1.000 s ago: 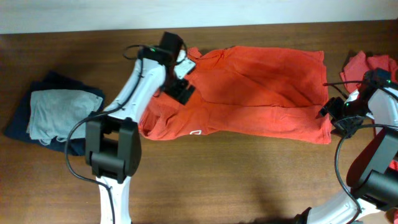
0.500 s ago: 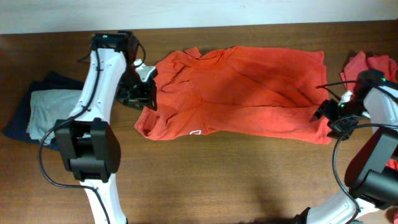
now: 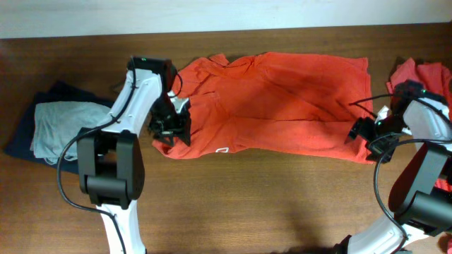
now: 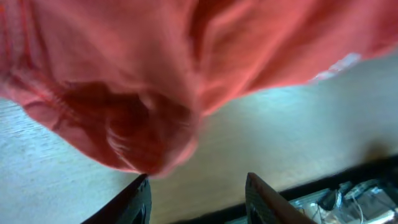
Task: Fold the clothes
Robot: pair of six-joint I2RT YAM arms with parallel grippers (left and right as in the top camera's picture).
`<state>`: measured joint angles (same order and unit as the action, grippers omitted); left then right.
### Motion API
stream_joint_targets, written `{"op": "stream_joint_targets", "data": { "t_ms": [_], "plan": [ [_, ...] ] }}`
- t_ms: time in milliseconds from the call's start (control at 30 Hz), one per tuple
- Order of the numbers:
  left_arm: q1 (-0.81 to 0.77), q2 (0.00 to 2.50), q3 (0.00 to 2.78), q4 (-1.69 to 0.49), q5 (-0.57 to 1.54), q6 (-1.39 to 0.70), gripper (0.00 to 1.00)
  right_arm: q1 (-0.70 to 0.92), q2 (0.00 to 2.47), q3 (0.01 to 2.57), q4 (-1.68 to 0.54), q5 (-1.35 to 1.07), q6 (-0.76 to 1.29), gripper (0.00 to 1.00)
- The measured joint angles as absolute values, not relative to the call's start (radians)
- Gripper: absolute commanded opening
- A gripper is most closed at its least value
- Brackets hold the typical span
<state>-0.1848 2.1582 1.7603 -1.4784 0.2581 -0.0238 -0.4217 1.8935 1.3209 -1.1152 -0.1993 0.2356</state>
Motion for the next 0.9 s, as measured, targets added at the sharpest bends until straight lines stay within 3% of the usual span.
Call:
{"op": "stream_joint_targets", "data": {
  "t_ms": [300, 400, 700, 900],
  "plan": [
    [-0.179, 2.158, 1.704, -1.408, 0.102, -0.126, 0.48, -0.422, 1.893, 1.26, -1.055, -0.196, 0.236, 0.79],
    [-0.179, 2.158, 1.662, -1.357, 0.075, -0.138, 0.41, -0.422, 1.893, 1.258, -1.039, -0.195, 0.236, 0.79],
    [-0.178, 2.158, 1.509, -1.236, 0.063, -0.157, 0.02, -0.422, 1.893, 1.258, -1.014, -0.192, 0.236, 0.79],
    [-0.146, 2.146, 1.509, -1.179, 0.07, -0.159, 0.01, -0.422, 1.893, 1.258, -0.996, -0.181, 0.236, 0.78]
  ]
}}
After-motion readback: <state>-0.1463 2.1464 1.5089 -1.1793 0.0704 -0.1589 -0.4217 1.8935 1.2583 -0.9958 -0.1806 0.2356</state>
